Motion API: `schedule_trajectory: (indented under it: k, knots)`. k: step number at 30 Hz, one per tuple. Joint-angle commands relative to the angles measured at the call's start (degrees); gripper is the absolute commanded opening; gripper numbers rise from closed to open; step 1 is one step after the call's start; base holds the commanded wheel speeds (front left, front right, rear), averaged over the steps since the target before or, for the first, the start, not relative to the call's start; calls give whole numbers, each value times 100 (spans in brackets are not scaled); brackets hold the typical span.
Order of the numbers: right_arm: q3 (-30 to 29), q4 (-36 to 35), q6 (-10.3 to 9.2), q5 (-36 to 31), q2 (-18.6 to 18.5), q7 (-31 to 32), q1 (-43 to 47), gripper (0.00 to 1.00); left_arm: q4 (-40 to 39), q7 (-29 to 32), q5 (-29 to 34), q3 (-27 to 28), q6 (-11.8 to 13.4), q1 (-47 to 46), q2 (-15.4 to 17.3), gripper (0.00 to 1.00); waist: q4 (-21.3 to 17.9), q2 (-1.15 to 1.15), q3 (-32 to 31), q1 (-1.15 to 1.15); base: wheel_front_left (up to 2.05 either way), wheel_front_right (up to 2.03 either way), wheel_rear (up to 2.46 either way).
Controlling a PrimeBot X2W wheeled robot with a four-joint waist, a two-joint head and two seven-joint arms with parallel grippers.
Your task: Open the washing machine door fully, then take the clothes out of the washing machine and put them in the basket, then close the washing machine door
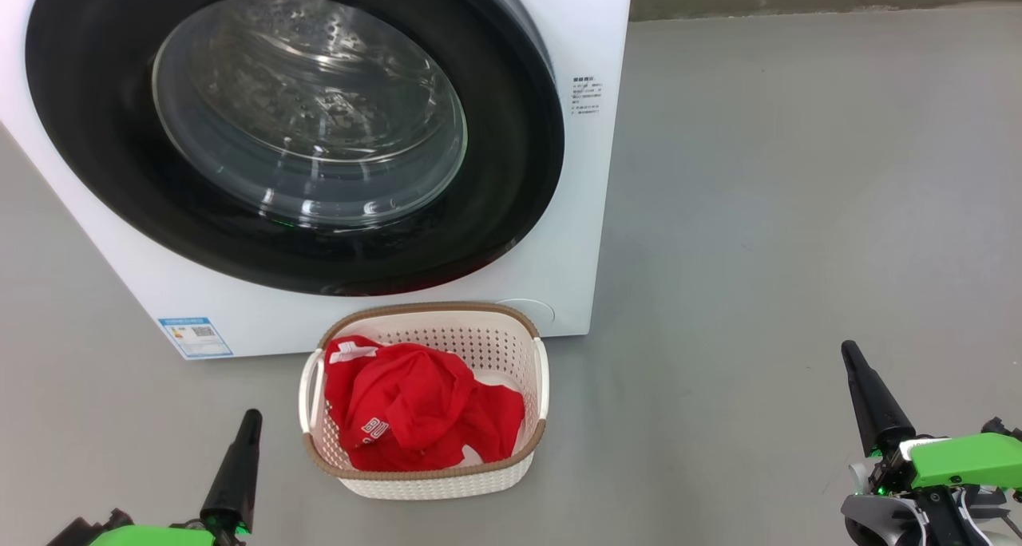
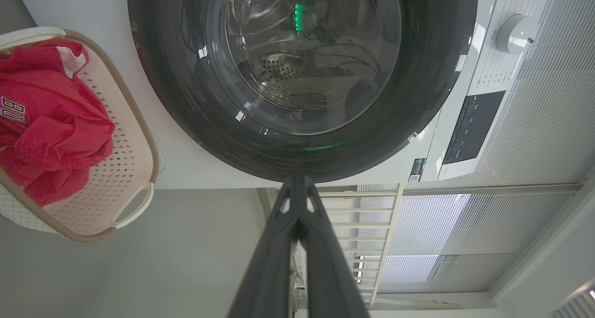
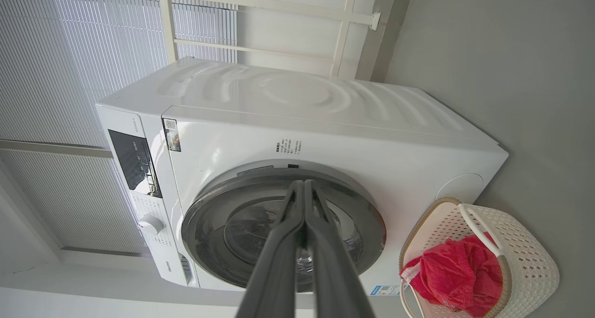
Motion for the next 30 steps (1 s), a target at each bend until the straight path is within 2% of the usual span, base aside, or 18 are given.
schedule_trajectory:
  k: [1,30]
  knots:
    - [108,-140,-4,-6,-54,31,-234,0,-117,44,-38,150,-41,-228,102,0,0,0,0,0,0,0,0]
    - [64,-137,-4,-43,-23,67,-238,0,-117,43,-39,150,-41,-228,102,0,0,0,0,0,0,0,0]
